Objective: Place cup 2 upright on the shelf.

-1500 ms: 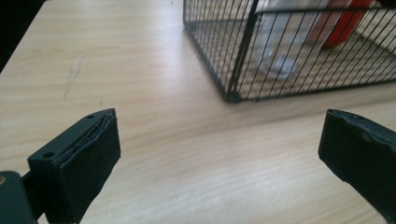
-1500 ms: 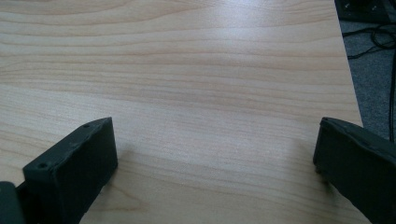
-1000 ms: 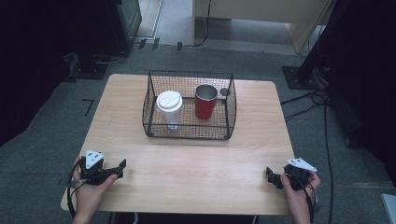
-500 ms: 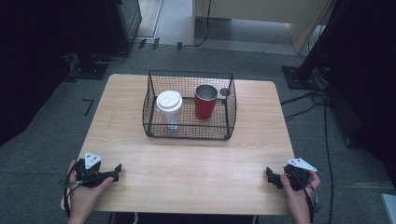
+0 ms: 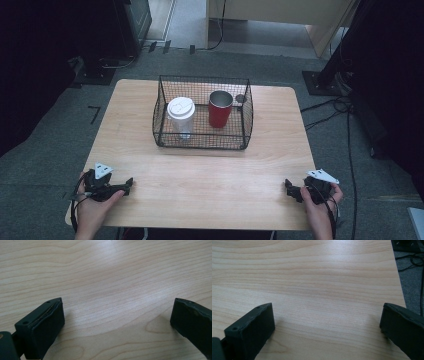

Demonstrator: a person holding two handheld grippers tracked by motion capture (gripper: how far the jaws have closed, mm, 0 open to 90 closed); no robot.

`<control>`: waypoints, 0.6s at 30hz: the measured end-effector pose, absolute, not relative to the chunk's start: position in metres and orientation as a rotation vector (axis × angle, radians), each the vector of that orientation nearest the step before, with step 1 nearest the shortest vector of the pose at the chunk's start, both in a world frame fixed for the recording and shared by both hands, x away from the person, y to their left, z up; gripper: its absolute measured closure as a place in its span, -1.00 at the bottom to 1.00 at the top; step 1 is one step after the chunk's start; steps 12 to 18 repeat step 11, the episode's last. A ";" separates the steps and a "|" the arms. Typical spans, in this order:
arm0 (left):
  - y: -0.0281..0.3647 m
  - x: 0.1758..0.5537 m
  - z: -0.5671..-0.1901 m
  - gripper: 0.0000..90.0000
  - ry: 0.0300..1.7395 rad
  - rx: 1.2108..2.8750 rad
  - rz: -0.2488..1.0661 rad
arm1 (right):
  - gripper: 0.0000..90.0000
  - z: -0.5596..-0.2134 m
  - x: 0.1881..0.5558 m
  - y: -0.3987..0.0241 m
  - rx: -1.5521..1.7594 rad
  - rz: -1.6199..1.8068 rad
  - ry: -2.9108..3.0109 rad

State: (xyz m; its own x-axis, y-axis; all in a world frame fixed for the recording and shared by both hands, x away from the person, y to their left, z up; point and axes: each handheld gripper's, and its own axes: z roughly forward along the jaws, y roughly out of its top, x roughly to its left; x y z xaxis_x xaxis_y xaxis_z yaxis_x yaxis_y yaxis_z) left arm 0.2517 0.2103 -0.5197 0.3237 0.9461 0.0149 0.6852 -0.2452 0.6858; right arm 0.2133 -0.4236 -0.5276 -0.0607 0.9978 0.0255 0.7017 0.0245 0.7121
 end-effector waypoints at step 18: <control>0.207 0.252 -0.520 -1.00 1.457 2.000 0.595 | -1.00 -0.528 0.213 -0.424 1.726 0.785 1.814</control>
